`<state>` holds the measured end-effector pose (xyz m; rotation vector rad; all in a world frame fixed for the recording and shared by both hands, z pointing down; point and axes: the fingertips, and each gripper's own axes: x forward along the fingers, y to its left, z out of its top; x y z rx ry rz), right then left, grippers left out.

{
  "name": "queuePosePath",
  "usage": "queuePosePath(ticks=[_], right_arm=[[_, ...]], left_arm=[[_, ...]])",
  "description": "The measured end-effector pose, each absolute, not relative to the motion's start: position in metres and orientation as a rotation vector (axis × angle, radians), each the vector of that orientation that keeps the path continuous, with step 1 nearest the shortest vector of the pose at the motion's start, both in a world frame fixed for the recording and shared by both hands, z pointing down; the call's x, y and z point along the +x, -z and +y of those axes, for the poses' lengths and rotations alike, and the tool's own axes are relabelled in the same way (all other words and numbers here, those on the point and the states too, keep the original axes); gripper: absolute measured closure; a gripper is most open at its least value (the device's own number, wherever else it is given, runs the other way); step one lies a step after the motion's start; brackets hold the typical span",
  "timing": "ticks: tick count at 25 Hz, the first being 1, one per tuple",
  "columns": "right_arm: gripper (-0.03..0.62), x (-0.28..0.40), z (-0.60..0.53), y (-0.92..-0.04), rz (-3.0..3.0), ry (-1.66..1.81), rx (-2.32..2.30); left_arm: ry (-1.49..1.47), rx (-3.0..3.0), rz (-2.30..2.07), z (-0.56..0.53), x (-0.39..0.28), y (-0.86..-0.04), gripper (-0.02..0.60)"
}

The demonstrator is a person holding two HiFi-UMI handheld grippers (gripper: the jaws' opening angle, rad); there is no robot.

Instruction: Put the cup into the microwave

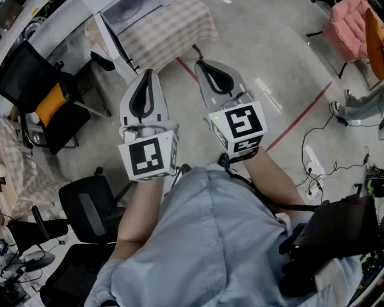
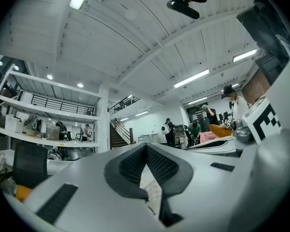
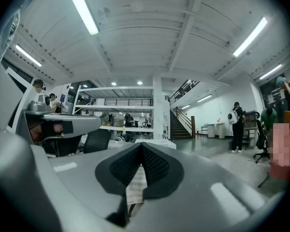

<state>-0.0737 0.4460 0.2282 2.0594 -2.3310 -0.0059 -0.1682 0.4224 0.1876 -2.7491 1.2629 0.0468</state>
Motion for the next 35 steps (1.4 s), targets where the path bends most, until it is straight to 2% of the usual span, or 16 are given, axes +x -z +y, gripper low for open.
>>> queuePosePath(ticks=[10,24,35], right_arm=[[0.594,-0.057,0.447,-0.232,-2.354,-0.019,2.059],[0.592,0.000,0.481,-0.248,-2.451,-0.072,1.971],[0.592,0.008,0.464,-0.270,-2.451,-0.137,1.920]], left_arm=[[-0.032,-2.741,1.265,0.424,-0.150,-0.190,0.574],[0.007,-2.761,1.253,0.462,-0.076,-0.210,0.574],[0.048,-2.782,1.295,0.451,-0.063,-0.234,0.574]])
